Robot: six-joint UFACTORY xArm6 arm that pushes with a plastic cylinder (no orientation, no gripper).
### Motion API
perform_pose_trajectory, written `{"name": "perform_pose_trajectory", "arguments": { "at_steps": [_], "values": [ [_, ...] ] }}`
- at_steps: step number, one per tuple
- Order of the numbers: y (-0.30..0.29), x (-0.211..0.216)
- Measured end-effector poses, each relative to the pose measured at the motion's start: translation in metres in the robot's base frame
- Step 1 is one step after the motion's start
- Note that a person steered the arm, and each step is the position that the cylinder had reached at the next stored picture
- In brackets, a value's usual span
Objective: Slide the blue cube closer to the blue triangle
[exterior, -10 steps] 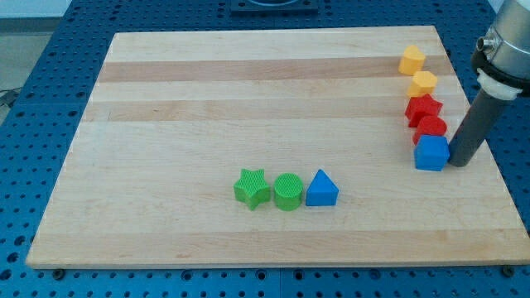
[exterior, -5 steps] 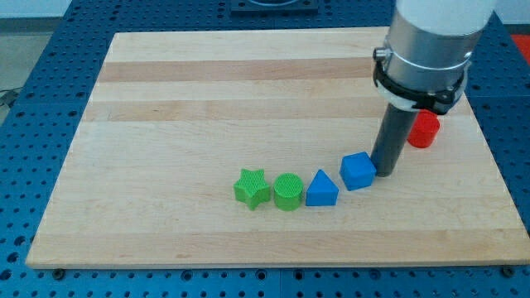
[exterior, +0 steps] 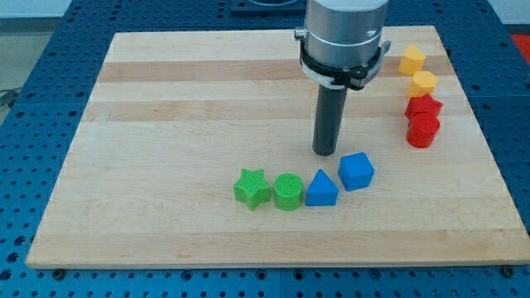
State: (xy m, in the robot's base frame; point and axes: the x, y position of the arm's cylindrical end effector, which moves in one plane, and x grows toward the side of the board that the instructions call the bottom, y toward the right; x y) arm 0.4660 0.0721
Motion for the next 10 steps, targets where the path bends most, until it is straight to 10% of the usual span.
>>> {"name": "perform_pose_trajectory", "arguments": {
  "at_steps": [10],
  "values": [
    [0.049, 0.036]
  ]
}}
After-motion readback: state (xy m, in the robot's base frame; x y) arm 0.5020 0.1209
